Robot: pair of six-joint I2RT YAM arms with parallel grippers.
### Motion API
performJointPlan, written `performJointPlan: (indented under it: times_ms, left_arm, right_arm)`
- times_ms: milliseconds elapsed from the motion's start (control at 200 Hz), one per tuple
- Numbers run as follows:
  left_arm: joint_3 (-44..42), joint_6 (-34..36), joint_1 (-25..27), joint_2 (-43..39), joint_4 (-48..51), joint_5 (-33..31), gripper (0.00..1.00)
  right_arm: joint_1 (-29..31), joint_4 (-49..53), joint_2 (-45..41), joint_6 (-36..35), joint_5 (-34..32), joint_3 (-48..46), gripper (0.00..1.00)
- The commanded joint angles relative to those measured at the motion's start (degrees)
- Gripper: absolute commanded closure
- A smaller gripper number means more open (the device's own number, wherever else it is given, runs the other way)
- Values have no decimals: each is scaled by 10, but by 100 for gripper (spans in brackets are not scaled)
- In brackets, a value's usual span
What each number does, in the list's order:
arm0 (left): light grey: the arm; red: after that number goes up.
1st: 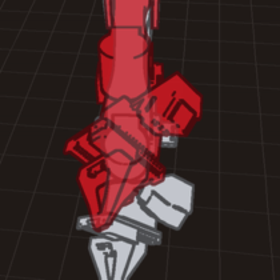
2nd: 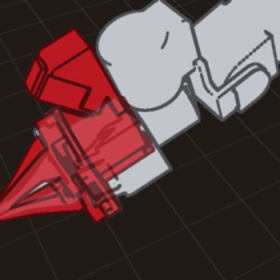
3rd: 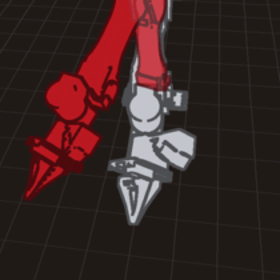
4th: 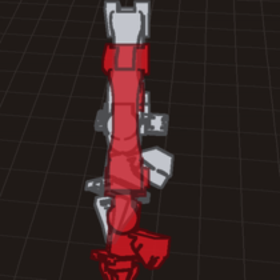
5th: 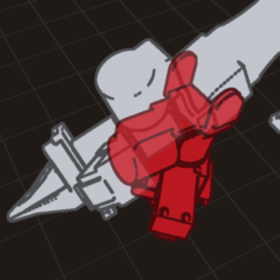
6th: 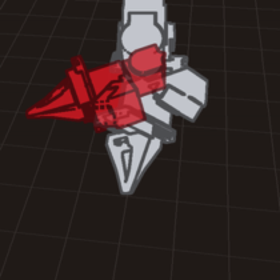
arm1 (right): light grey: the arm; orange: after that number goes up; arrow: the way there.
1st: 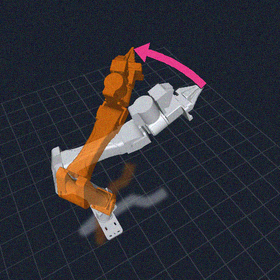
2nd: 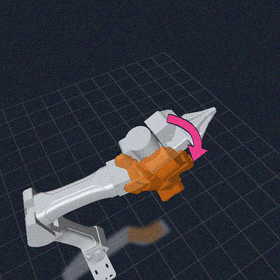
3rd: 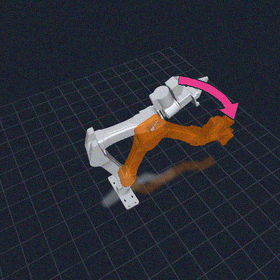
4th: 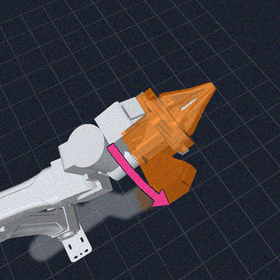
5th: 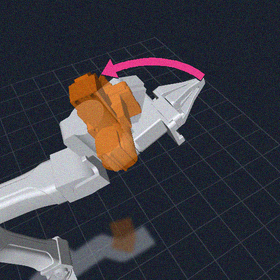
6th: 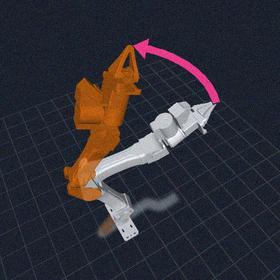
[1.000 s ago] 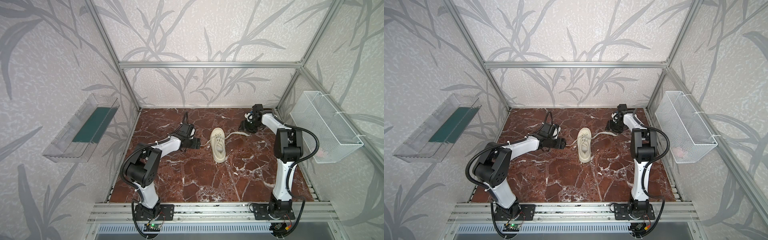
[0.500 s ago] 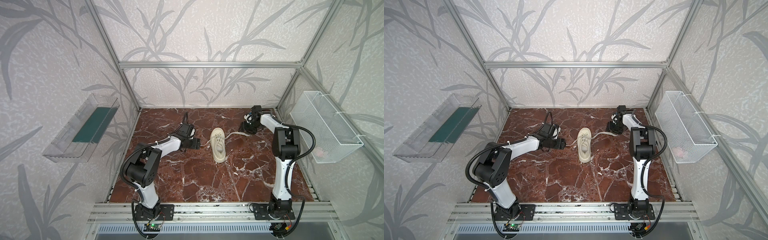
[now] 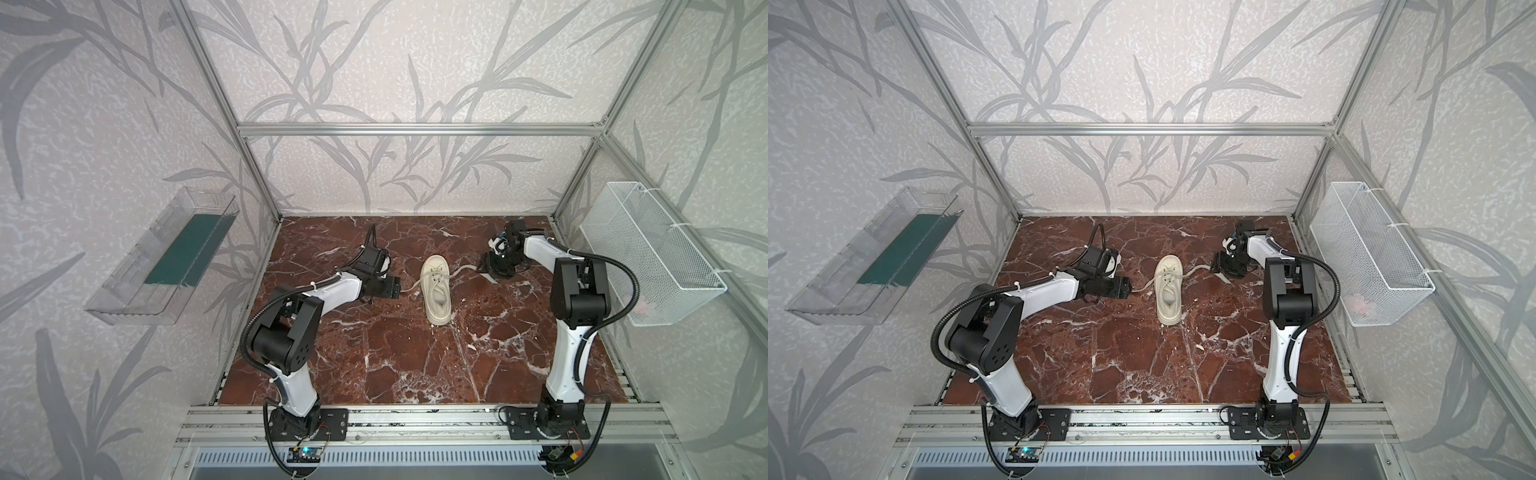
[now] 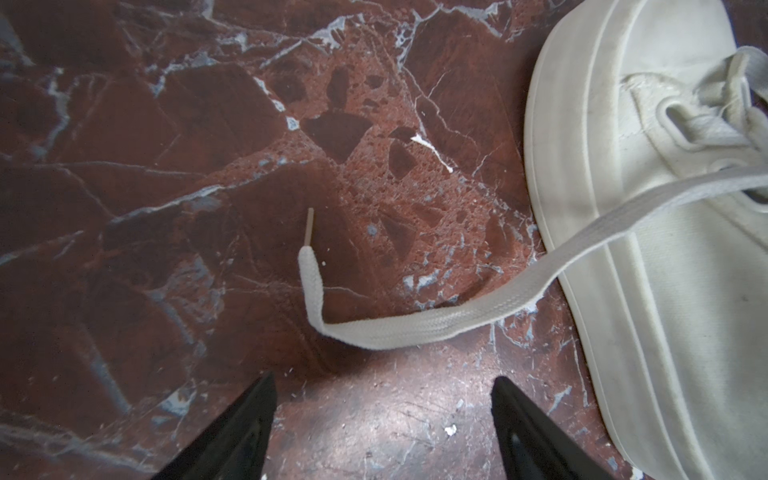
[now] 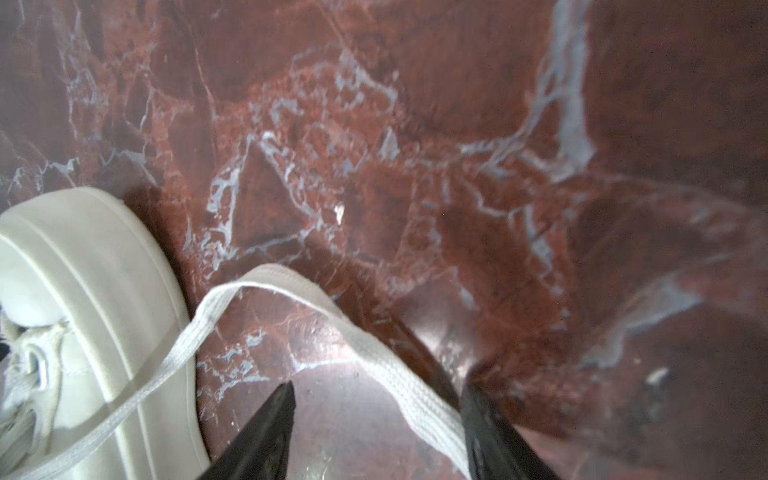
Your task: Tie the shoes
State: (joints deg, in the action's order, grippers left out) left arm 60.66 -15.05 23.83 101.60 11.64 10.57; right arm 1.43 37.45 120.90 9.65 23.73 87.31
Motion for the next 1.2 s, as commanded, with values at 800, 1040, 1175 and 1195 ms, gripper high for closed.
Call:
performJointPlan:
  times_ms: [800, 1040, 1175, 1195]
  left_arm:
    - [60, -9, -1, 65, 39, -71, 33]
    - [77, -21, 0, 88, 44, -87, 72]
    - [98, -17, 1, 82, 46, -86, 99]
    - [101, -16, 0, 79, 48, -85, 100]
  right_arm:
    - [16, 19, -94, 12, -34, -50, 39]
    - [29, 22, -98, 9, -46, -46, 40]
    - [32, 24, -97, 5, -57, -46, 40]
    - [33, 24, -96, 4, -59, -46, 40]
